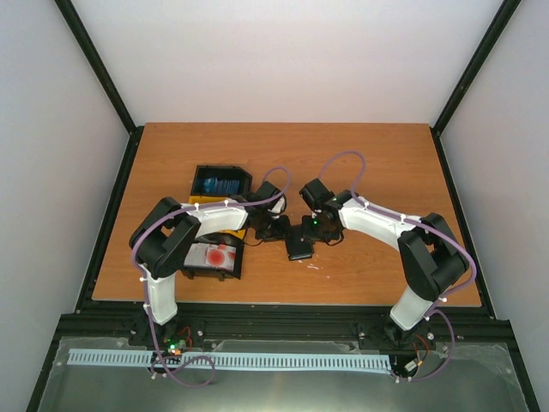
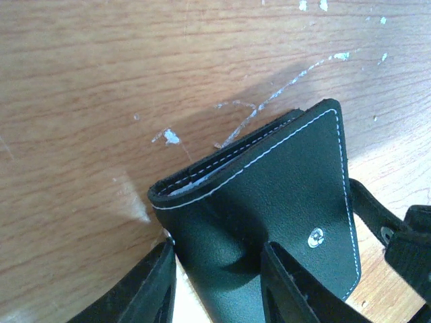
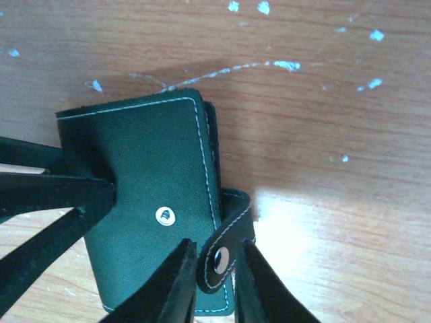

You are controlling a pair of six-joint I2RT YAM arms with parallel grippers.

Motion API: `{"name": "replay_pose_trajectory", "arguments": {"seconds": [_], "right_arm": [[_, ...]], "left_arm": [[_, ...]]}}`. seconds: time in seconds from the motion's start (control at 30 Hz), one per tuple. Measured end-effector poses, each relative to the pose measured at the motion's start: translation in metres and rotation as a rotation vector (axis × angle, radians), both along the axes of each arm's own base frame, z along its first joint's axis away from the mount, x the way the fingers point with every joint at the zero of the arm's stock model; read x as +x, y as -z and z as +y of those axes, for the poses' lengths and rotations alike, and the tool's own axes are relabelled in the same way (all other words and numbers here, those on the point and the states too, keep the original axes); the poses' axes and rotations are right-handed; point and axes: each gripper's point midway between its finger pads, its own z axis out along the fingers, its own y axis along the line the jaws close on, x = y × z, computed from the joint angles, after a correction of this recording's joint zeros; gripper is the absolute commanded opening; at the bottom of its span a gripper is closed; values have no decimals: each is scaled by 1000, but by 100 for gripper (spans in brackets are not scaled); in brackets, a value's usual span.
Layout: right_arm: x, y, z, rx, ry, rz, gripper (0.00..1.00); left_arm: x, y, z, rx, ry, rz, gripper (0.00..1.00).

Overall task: Put the credit cards into the card holder
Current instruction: Close the card holder at the center of the board.

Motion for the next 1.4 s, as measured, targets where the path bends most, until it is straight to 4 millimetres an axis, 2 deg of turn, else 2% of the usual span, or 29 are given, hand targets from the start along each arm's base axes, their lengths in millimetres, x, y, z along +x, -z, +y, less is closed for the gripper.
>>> {"name": "replay_pose_trajectory", "arguments": {"seconds": [0.1, 0.2, 0.47, 0.7, 0.87, 1.17, 1.4], "right_arm": [[-3, 1, -2, -18, -5, 6, 27], [-5, 1, 0, -17, -14, 7, 25], [-4, 0, 1, -20, -15, 0, 3], [0, -3, 4, -8, -10, -16, 3], [2, -6, 15, 47, -23, -19, 3], [-2, 7, 24, 116, -42, -18, 3], [-1, 8, 26, 123, -49, -25, 3]], "left_arm": [[0, 0, 0, 0, 0, 0, 37], [0, 0, 0, 0, 0, 0, 36], [0, 0, 0, 0, 0, 0, 36], [0, 0, 0, -2, 2, 1, 35], [-1, 0, 0, -3, 2, 2, 35], [-2, 0, -1, -8, 6, 6, 35], [-2, 0, -1, -13, 7, 9, 34]]}}
